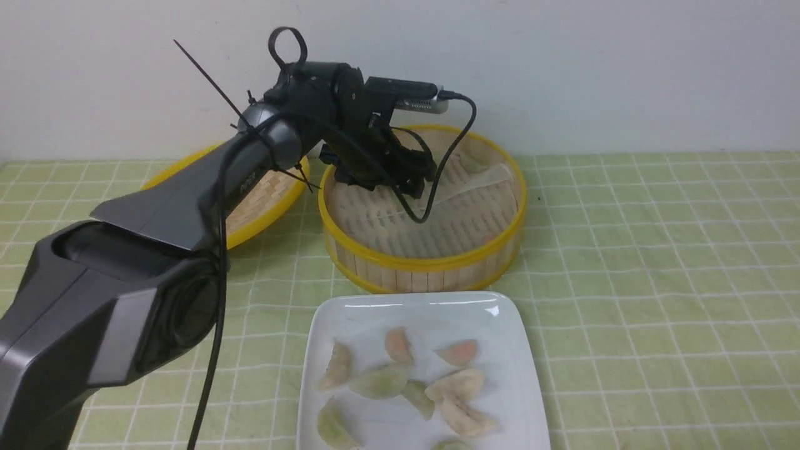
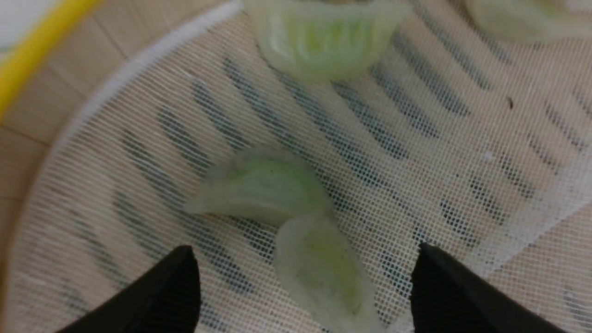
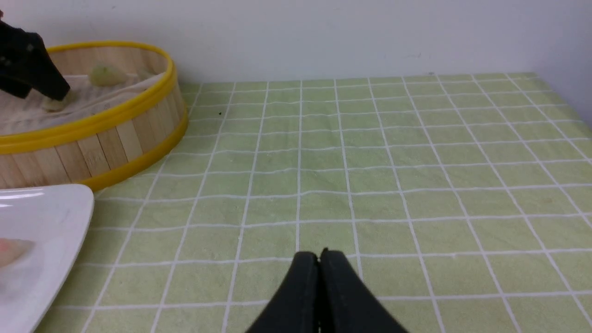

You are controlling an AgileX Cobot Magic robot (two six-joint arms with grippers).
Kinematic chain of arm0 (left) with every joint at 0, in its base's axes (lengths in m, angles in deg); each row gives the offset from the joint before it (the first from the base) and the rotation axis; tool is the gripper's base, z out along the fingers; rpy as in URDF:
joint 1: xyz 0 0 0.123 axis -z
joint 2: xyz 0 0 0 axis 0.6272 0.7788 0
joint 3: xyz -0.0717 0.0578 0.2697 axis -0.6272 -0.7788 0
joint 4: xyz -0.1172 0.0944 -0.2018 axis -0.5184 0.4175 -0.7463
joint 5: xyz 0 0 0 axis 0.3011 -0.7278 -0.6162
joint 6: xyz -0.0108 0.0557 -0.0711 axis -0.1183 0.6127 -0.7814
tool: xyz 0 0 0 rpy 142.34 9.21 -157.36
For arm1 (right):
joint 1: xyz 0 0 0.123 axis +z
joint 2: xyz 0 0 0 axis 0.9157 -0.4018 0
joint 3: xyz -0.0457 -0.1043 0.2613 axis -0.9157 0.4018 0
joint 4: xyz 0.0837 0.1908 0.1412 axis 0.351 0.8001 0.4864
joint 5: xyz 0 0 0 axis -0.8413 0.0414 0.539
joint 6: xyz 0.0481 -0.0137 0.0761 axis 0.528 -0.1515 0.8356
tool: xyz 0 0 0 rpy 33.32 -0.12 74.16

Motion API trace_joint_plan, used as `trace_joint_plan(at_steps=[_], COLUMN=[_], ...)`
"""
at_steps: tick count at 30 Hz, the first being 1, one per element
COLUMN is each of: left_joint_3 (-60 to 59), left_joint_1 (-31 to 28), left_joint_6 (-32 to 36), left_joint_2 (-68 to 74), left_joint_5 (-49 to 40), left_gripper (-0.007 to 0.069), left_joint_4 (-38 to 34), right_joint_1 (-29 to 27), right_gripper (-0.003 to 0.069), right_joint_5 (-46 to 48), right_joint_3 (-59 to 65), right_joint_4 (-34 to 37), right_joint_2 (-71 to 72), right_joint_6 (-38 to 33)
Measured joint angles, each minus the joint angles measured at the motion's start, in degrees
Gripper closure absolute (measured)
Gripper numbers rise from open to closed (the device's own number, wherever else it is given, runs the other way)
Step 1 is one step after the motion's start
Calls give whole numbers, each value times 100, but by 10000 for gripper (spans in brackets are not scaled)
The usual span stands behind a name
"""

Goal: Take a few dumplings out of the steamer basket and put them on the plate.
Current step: Use the left arm to grab a dumpling from the steamer

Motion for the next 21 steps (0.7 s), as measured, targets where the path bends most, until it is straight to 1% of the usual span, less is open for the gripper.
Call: trace_joint_plan(at_steps=[3,6,7,8,10,12,13,14,18,21], left_joint_3=[7,42,54,56,56,61,69,68,103,217], left_joint_1=[0,0,0,0,0,0,0,0,0,0], left_joint_6=[42,174,205,238,260,289,289,293,295,300], left_joint_2=[62,105,120,135,140,155,155,155,95,-110], left_joint_5=[78,98,104,123,134,134,140,134,-82,-742], left_gripper=[76,111,137,197,261,409,459,473,459,459], left_joint_4=[-12,-12,-7,-7,13,-2,0,-10,11,189], right_joint_1=[0,0,0,0,0,0,0,0,0,0], right_gripper=[673,673,673,673,673,673,673,673,673,673], right_joint_5=[0,0,0,0,0,0,0,0,0,0], right_joint_3=[0,0,0,0,0,0,0,0,0,0], right_joint_4=[0,0,0,0,0,0,0,0,0,0], right_joint_2=[0,0,0,0,0,0,0,0,0,0], right_joint_6=[0,0,0,0,0,0,0,0,0,0])
